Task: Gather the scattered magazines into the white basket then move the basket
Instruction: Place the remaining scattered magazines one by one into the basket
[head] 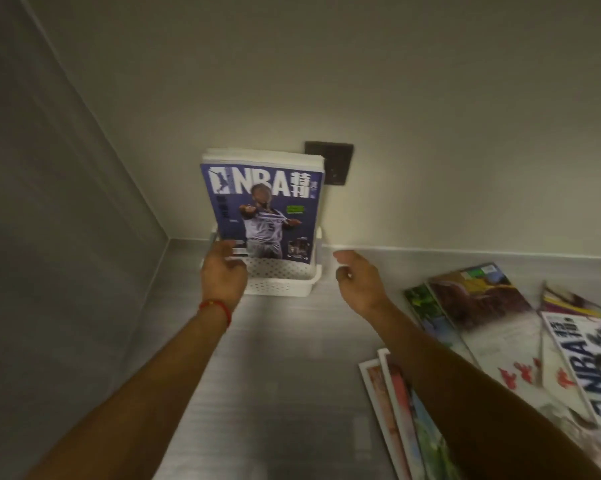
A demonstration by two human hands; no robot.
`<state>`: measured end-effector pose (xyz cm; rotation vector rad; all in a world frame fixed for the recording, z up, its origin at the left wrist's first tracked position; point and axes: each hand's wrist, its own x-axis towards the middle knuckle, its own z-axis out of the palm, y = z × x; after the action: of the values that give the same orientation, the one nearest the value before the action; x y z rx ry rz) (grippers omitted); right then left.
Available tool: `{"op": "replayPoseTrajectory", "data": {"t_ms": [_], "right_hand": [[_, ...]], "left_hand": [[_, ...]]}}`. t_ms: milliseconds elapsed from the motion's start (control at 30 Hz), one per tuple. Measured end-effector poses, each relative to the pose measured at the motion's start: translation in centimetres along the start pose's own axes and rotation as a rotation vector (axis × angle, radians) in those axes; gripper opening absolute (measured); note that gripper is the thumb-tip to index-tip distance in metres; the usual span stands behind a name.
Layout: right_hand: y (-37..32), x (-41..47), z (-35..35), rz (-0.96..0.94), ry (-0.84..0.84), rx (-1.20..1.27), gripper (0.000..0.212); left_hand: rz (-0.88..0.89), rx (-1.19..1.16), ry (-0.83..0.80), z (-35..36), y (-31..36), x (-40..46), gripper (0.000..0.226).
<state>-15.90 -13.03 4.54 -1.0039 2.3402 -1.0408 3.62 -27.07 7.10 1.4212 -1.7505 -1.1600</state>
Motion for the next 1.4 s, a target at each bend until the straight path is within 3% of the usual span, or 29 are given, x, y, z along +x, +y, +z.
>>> {"op": "replayPoseTrajectory", "data": {"t_ms": [100,267,400,567,700,800,967,1100,1167,1233,1300,1400], "right_hand": [[5.3,-4.6,-2.8,0.010,0.018,-0.016,0.032],[15.2,-10.9,-10.9,0.106,-0.005,-0.137,0.029],[22.0,-14.7,-17.8,0.238,0.153,-0.183,0.027],[30.5,-18.1,-25.3,0.484,0.334,-0.231,0.033],[35.0,-18.6,-27.5,0.519,0.099,-0.437,0.076],[36.7,-18.5,-27.4,0.486,-0.021,-0.548,0.093],[35.7,-19.4,-25.5,0.391,-0.047,-0.770,0.090],[33.1,-21.0,-25.0,0.209,-0.204,-0.881,0.066],[31.7,-22.0,-25.0,0.087,-0.182,-0.854,0.060],[30.6,-22.8,-25.0,0.029,-0.074,-0.774,0.051],[29.5,-23.6,-24.7,-0.096,-0.056,-0.726,0.052],[28.5,-24.5,-24.3,-0.300,0.000,-0.719,0.045]], "left_hand": [[0.096,0.037,-0.099,4.6,-0.4,-7.1,0.036],[0.165,0.167,-0.521,12.4,-0.4,-17.6,0.048],[0.143,0.224,-0.671,16.9,0.3,-22.1,0.039],[0.217,0.414,-0.858,21.7,1.4,-25.6,0.049],[0.167,0.357,-0.827,24.7,2.3,-27.5,0.041],[0.129,0.309,-0.866,26.1,3.1,-28.9,0.044],[0.112,0.274,-0.786,27.7,3.9,-30.5,0.044],[0.106,0.277,-0.789,28.7,4.1,-31.4,0.037],[0.020,0.222,-0.818,29.7,4.6,-32.0,0.028],[-0.286,0.029,-0.849,31.0,5.9,-32.8,0.017],[-0.605,-0.224,-0.929,32.4,7.0,-33.6,0.022],[-0.717,-0.366,-0.932,33.9,7.7,-34.1,0.025]]}}
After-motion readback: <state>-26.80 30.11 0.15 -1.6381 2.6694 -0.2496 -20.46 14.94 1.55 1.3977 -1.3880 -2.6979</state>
